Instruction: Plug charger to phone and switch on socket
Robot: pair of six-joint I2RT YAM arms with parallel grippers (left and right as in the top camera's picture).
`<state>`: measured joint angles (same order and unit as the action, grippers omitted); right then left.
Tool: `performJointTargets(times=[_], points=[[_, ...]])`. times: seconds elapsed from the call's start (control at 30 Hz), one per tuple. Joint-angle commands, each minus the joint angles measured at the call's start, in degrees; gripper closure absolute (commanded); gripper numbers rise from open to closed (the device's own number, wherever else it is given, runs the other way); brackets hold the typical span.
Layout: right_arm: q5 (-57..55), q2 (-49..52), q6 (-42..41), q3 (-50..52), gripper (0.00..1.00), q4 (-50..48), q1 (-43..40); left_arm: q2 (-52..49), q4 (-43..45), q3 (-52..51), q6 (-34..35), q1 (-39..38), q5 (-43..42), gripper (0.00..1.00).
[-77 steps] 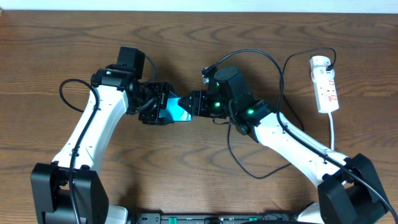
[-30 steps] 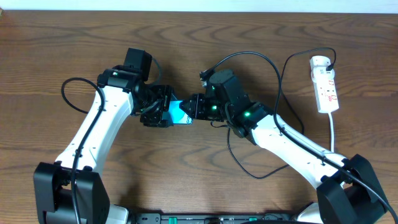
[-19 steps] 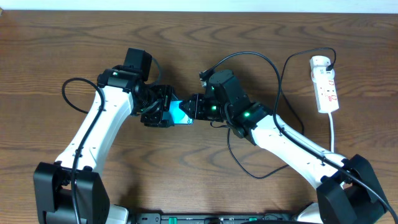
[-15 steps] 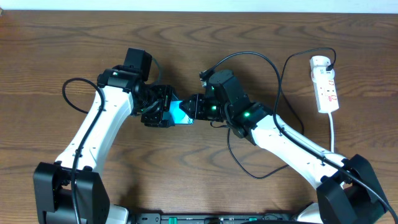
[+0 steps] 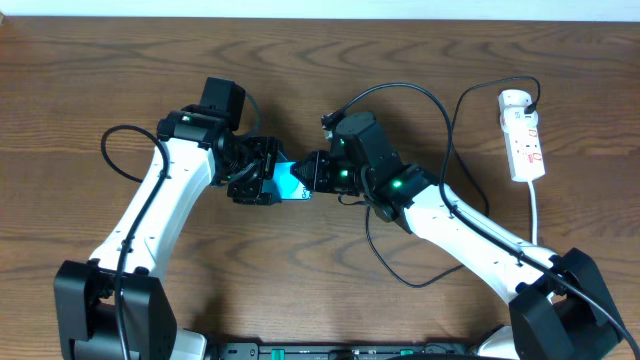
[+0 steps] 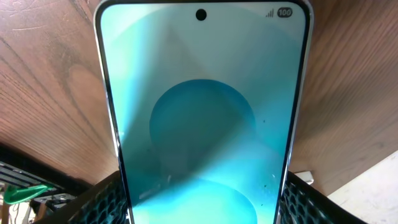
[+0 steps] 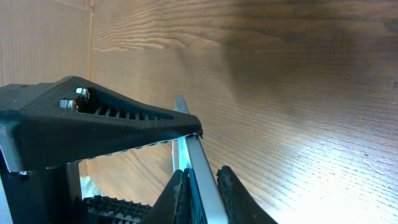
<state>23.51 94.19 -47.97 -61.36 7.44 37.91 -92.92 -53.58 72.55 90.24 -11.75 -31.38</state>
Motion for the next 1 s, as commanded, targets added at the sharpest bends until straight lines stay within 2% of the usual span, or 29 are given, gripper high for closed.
performJointTargets(times=[0.0, 0.27, 0.43, 0.73, 0.87, 0.9, 0.97], points=[[-0.9, 0.5, 0.2, -0.9, 0.89, 0.1, 0.8, 0.0, -0.1, 0.2, 0.7, -0.2, -1.5, 0.93], [-1.2, 0.5, 0.2, -0.9, 0.93, 0.5, 0.8, 0.0, -0.1, 0.2, 0.7, -0.2, -2.5, 0.93], [-2.0, 0.5, 0.2, -0.9, 0.99, 1.2, 0.8, 0.0, -0.1, 0.2, 0.5, -0.2, -2.5, 0.93], [-2.0, 0.5, 0.2, -0.9, 0.99, 1.4, 0.8, 0.0, -0.1, 0.2, 0.2, -0.2, -2.4, 0.93], [-2.3, 0.5, 0.3, -0.9, 0.99, 1.7, 0.8, 0.0, 0.1, 0.2, -2.2, -0.2, -1.1, 0.92], [-2.6, 0.5, 0.4, -0.9, 0.99, 2.0, 0.7, 0.0, 0.1, 0.2, -2.8, -0.2, -0.6, 0.92], [-3.1, 0.5, 0.5, -0.9, 0.99, 2.8, 0.4, 0.0, 0.1, 0.2, -3.7, -0.2, 0.0, 0.83]])
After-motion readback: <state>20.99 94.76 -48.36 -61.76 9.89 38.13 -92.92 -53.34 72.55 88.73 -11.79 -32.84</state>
